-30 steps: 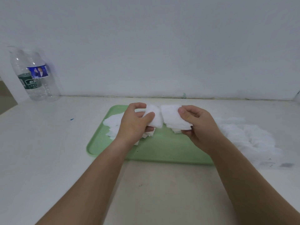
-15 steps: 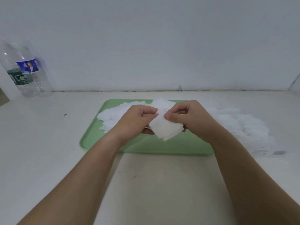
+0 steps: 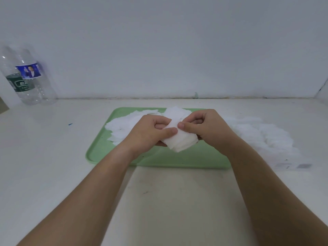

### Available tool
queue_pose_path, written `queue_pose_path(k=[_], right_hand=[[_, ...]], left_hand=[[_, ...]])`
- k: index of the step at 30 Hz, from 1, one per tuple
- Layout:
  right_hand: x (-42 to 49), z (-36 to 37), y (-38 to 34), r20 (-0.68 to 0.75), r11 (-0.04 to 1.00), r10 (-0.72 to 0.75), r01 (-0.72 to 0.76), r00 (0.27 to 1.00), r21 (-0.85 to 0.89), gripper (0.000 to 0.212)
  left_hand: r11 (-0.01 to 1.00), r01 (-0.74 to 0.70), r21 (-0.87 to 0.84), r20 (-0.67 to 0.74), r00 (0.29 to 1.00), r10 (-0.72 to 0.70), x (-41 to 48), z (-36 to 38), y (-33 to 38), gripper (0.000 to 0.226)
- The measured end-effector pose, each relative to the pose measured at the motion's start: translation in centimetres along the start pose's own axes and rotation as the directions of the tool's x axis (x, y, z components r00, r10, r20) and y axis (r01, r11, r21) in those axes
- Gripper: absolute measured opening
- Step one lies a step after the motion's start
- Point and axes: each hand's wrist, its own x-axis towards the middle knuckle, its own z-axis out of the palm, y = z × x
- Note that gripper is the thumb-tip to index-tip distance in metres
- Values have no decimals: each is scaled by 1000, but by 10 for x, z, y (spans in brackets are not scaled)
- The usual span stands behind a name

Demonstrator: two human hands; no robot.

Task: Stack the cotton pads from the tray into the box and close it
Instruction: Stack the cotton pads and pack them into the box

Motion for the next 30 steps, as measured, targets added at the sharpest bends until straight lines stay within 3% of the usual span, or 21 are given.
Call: queue_pose_path(k=[3,7,16,19,21,23,26,30], right_hand=[[-2,-2,-1,51,989,57,-64,997,136,25],[-2,-5,0,106,971,124,-142,987,191,30],[3,-8,0,-105,898,164,-105,981,427,12],[5,-13,-3,-173,801,174,-37,969,598,17],[4,-14,-5,-143,731,149,-11,978,682,20],[2,-11,-7,-64,723,111,-37,992,690,19],[-1,-2,-8,51,821,57,-76,997,566,14],[-1,6,-4,23,884,57,-61,998,463,9]], left_hand=[[997,16,-69,-69,997,-20,2,-1,-2,14],[992,20,-125,-173,984,-42,5,-4,-3,15],[982,-1,-189,-359,931,-69,10,-7,-5,26],[981,-12,-194,-383,922,-64,10,-7,-4,16],[983,-16,-184,-383,922,-57,9,-5,-3,13],[988,-13,-153,-370,928,-45,7,-2,-3,14],[994,-9,-113,-337,941,-30,5,3,-1,11],[988,-15,-152,-303,952,-33,3,7,3,20]])
